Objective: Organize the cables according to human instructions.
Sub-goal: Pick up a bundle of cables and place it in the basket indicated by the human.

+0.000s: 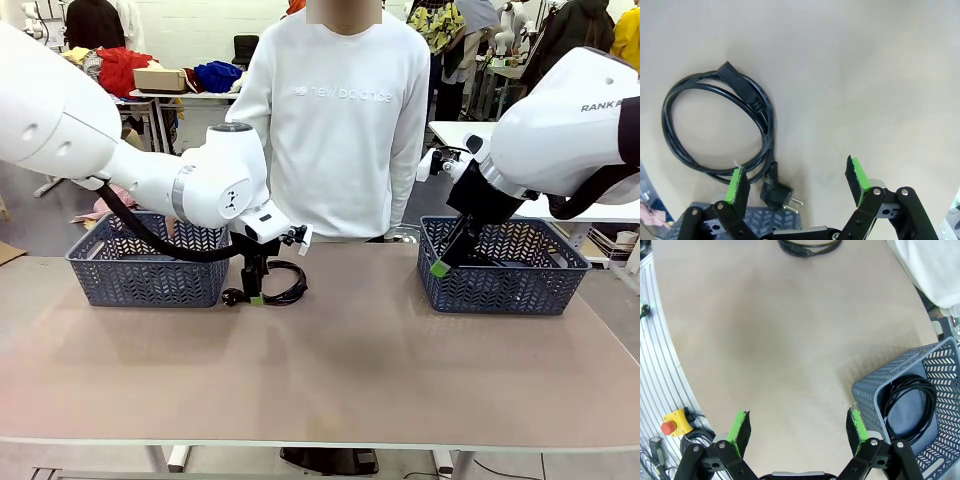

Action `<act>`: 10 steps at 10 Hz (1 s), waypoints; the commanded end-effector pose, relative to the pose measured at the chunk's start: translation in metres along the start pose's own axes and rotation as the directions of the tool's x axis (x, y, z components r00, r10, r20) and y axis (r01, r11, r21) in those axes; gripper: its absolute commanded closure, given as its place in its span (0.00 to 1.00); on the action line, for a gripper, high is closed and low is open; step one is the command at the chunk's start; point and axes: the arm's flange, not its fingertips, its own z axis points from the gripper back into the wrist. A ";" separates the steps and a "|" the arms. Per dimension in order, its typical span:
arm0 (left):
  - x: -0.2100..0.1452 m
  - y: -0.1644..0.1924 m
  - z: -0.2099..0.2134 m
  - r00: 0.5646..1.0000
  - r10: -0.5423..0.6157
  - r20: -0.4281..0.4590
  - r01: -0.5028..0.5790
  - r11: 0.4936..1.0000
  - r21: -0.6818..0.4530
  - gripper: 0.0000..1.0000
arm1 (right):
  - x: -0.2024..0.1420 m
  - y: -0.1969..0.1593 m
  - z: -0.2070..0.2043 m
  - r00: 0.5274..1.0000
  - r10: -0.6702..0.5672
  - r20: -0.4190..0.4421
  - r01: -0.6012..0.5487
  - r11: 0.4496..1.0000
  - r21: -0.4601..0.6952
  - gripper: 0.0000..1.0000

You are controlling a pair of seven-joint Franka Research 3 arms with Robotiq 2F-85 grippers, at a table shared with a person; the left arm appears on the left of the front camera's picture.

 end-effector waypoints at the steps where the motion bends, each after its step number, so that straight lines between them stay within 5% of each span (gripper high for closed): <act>1: 0.002 0.014 -0.013 1.000 -0.015 -0.016 0.015 1.000 0.024 0.00 | 0.000 0.000 0.000 1.000 -0.001 -0.001 0.001 1.000 -0.004 0.00; 10: 0.009 0.045 -0.044 0.998 -0.049 -0.042 0.044 0.994 -0.104 0.00 | 0.000 0.000 0.000 1.000 -0.001 -0.001 0.001 1.000 -0.004 0.00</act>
